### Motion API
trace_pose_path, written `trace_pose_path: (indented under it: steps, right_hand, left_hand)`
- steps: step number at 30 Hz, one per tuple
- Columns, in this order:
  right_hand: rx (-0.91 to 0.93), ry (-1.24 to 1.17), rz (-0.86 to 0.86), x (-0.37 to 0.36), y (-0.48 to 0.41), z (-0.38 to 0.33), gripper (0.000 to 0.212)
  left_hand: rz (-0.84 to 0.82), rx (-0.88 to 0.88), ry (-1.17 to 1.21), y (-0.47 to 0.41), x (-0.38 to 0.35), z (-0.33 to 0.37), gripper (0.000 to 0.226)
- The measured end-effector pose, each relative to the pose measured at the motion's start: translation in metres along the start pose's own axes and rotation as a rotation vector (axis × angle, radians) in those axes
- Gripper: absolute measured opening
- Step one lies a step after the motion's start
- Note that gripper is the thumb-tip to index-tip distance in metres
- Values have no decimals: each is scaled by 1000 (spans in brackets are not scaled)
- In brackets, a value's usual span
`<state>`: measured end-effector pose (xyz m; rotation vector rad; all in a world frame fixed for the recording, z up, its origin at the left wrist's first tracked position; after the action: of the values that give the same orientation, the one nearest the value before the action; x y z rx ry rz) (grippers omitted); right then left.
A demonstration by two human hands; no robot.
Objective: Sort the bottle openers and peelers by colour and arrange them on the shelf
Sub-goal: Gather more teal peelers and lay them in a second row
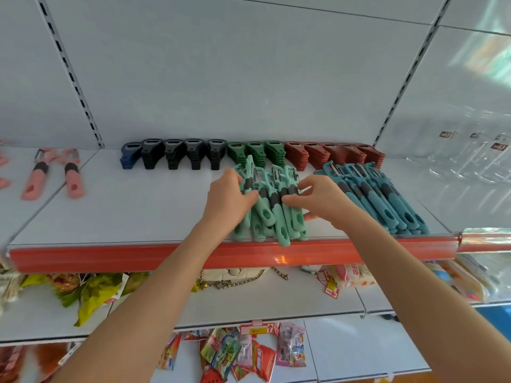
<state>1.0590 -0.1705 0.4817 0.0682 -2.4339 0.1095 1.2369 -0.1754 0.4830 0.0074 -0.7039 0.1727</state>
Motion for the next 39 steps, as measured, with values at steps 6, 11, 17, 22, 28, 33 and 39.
trace_pose_path:
  steps: [6,11,17,22,28,33,39]
  right_hand:
    - [77,207,71,5,9,-12,40]
    - [118,229,44,4,15,-7,44]
    - [164,151,-191,-10,43,0,85]
    - [190,205,-268,-18,52,1,96]
    - [212,237,-205,-13,47,-4,82]
    - [223,257,-189,-12,43,-3,78]
    - [235,264,-197,-13,43,-4,78]
  left_hand:
    - [45,-48,17,-6,-4,11,23]
    - [58,-167,-157,-6,-7,11,33]
    - [-178,-316,-138,14,-16,2,40]
    - [-320,-317,-288,23,-26,0,45]
    - [-402,-341,-248,23,-20,-4,49]
    - [-446,-353,-222,26,-12,-5,54]
    - [-447,-307,-241,30,-11,-14,71]
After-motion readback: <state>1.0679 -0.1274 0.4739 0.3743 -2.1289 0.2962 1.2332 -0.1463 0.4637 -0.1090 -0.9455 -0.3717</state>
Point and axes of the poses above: each hand's wrist, its own y-axis away from the middle knuckle, its own x-axis out of the back of the hand, z = x × y, the point moved 7 cm from there along -y, towards the middle knuckle, and after that the axes turned 11 degrees about x, right-handed, at the moved point
